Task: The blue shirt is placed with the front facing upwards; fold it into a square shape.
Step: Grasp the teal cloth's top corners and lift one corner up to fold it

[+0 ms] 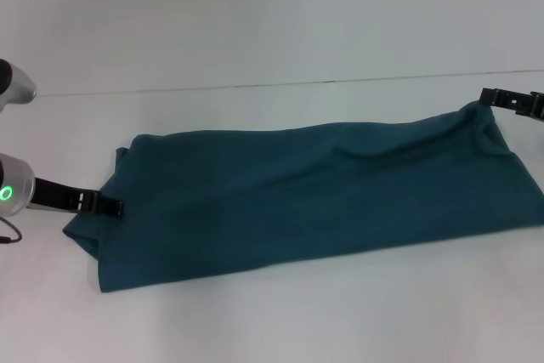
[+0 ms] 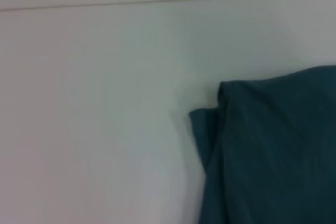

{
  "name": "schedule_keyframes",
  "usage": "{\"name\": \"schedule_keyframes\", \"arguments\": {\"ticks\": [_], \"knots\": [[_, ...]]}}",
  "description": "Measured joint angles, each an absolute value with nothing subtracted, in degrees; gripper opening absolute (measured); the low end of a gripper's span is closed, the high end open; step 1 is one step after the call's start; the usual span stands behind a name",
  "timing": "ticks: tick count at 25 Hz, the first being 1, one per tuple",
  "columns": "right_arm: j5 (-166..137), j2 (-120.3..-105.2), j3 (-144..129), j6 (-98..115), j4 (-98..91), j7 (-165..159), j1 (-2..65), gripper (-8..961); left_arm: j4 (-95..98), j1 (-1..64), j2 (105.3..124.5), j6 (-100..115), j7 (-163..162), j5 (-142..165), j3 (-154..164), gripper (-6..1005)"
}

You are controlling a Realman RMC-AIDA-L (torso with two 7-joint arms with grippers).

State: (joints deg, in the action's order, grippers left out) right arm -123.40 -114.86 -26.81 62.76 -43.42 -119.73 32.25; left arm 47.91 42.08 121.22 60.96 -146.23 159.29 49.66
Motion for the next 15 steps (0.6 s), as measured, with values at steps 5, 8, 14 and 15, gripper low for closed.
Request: {"name": "schedule_keyframes", "arguments": {"ticks": [5, 8, 14, 15], "knots": [[-123.40, -114.88, -26.94, 62.81, -43.33, -119.88, 32.15, 925, 48.15, 42.07, 121.64, 59.76, -146.91, 160.82, 50.00, 836], [-123.39, -114.91, -27.18, 62.83, -43.33, -120.02, 32.15, 925, 46.97, 42.35, 121.46, 59.45, -146.92, 160.82, 49.96, 836], [-123.39, -114.94, -27.80, 62.85, -43.33, -120.25, 32.24, 926, 44.52, 43.83, 121.05, 61.48, -146.09, 159.18, 49.83, 831], [-123.39, -114.93, -27.98, 62.85, -43.33, -120.33, 32.25, 926, 44.52, 43.95, 121.04, 61.94, -145.77, 158.66, 49.86, 829]]}}
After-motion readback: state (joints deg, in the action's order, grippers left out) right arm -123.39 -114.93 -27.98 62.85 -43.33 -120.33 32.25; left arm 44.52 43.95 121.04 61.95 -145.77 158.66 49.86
